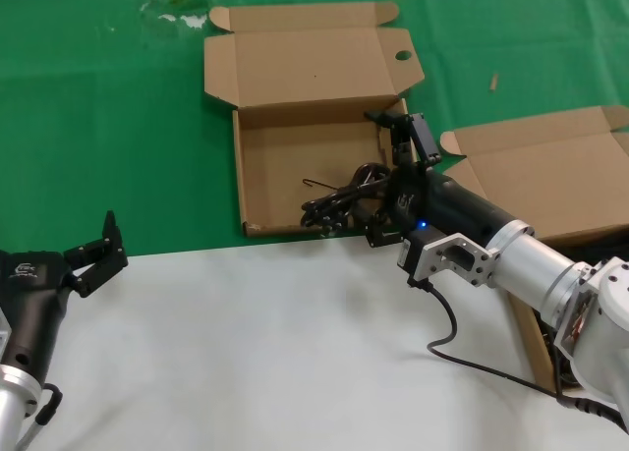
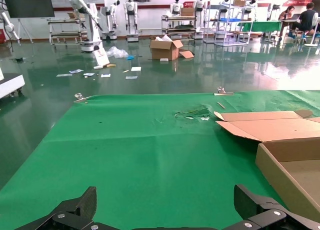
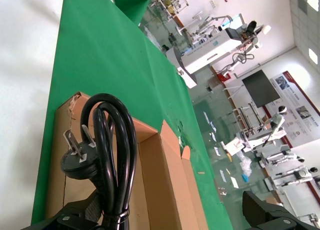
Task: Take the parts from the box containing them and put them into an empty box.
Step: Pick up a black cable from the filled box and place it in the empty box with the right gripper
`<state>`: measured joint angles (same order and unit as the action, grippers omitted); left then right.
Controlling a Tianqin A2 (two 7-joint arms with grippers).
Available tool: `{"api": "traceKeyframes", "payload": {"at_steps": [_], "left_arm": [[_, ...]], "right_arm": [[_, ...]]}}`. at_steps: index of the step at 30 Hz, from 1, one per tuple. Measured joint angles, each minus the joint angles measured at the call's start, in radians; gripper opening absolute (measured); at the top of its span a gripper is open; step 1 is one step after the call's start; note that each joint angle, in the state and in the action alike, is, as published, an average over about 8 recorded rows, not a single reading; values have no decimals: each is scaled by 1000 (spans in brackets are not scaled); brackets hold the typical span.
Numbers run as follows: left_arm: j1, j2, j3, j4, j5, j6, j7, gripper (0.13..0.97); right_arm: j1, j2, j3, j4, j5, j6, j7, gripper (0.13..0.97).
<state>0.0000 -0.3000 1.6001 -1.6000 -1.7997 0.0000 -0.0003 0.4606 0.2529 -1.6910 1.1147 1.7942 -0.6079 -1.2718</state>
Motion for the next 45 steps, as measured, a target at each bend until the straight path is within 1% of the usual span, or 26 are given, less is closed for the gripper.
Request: {"api": "traceKeyframes", "payload": {"at_steps": [29, 35, 45], "left_arm": [[0, 0, 0, 0, 0, 0, 0, 966], [0, 0, 0, 0, 0, 0, 0, 966], [0, 0, 0, 0, 0, 0, 0, 966]], "right_arm": [[-3, 0, 1, 3, 0, 4, 8, 966], [-24, 2, 5, 25, 0, 31, 65, 966], [-80, 8, 16, 85, 1, 106, 221, 966]]}}
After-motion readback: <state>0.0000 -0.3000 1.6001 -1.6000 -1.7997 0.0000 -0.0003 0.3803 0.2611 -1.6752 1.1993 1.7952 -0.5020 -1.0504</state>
